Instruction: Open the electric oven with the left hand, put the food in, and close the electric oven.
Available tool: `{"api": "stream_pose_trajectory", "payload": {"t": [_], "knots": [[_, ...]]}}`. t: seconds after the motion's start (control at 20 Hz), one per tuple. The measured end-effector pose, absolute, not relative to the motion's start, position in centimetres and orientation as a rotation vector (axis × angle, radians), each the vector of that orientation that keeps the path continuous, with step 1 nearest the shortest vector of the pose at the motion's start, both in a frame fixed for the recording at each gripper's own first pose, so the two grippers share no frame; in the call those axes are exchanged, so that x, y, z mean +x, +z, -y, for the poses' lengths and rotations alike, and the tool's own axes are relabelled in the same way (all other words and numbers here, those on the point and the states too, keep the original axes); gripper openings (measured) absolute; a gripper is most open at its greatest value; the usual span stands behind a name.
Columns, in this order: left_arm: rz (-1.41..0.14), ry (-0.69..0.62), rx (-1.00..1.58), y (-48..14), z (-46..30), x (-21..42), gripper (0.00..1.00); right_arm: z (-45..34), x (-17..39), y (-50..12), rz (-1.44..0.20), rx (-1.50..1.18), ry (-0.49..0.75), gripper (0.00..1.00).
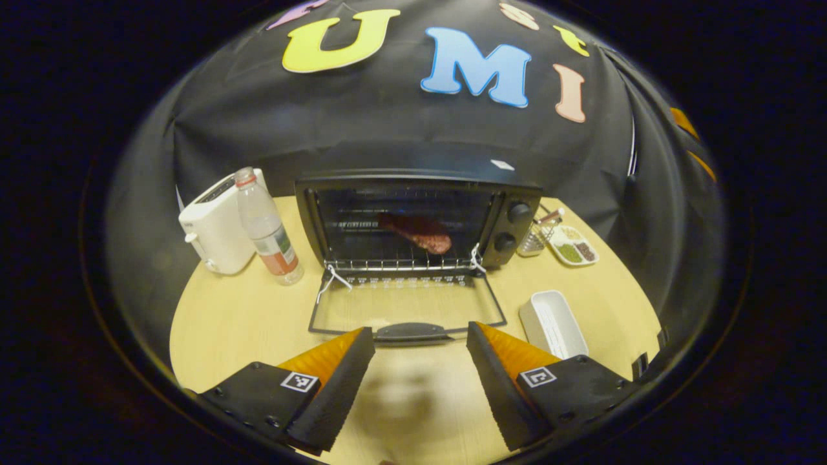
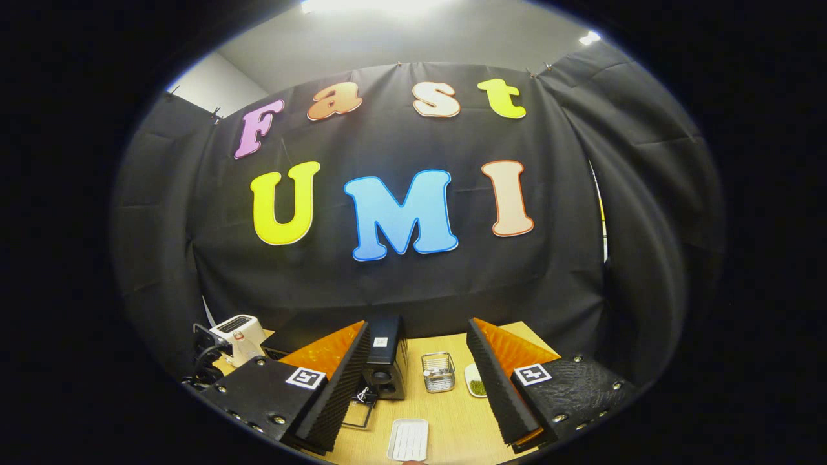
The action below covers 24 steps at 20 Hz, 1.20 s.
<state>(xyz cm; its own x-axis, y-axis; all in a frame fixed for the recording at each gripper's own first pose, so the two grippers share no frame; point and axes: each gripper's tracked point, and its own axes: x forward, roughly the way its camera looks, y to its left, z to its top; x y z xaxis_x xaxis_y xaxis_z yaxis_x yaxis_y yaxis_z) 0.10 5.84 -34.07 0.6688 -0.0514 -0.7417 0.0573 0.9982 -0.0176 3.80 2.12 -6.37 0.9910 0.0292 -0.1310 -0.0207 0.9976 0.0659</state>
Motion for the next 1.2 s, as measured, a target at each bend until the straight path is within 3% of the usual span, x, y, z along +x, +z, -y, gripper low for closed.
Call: {"api": "stream_pose_trajectory", "payload": {"t": [0.35,0.8,0.85,0.95,1.2], "knots": [[-1.028,-0.071,0.016,-39.8,-5.9,-1.4,0.98,-0.8,3.6,-7.8,-0.172,0.058,-0.002,0.91],[-1.147,-0.059,0.014,-44.2,-6.0,0.2,1.0,1.0,3.5,-8.6,-0.201,0.047,-0.059,0.91],[-1.154,-0.059,0.007,-44.5,-6.0,0.5,0.92,1.2,3.5,-8.7,-0.201,0.046,-0.066,0.91],[-1.171,-0.054,0.014,-45.1,-6.3,1.0,1.0,1.5,3.4,-8.8,-0.205,0.043,-0.076,0.91],[-1.192,-0.051,0.019,-46.0,-6.5,1.7,0.98,2.3,3.1,-8.6,-0.207,0.022,-0.093,0.91]]}}
